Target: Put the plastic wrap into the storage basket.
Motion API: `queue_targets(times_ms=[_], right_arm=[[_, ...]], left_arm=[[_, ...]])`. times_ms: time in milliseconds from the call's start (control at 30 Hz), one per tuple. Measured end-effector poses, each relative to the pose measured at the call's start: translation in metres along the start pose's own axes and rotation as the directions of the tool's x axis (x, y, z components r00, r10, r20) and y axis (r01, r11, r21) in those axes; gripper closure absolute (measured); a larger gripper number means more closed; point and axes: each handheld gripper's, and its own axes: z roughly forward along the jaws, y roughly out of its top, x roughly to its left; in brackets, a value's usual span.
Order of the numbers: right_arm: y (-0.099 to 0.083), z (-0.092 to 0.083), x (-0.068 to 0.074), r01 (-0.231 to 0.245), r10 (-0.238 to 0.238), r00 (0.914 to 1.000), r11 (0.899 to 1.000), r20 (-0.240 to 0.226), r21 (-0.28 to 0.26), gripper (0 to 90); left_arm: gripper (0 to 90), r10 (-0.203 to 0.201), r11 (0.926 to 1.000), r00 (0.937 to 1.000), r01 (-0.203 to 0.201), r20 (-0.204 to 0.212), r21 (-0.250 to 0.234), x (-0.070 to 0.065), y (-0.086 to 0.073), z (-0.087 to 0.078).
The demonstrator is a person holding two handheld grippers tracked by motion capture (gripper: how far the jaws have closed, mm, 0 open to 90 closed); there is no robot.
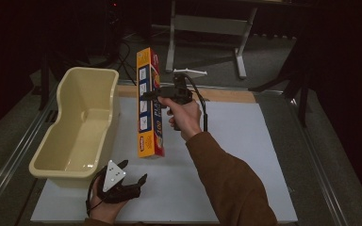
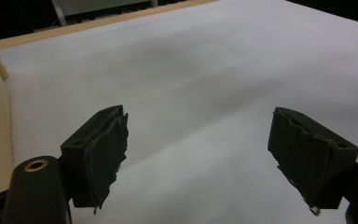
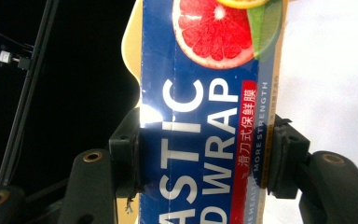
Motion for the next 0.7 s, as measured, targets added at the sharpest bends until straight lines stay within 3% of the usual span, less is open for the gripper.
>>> queue_targets(times_ms=[300, 700], right_arm=[[0.000, 0.012, 0.012, -0.022, 0.022, 0.9989, 1.000, -0.042, -0.010, 41.7], [-0.003, 0.028, 0.029, -0.012, 0.010, 0.9973, 1.000, -0.073, -0.018, 41.8]], left_arm=[[19.4, -0.001, 1.0000, 1.0000, 0.001, 0.002, -0.003, 0.000, 0.000, 0.000], [19.3, -0.002, 1.0000, 1.0000, 0.002, 0.005, -0.008, -0.001, 0.000, 0.000]])
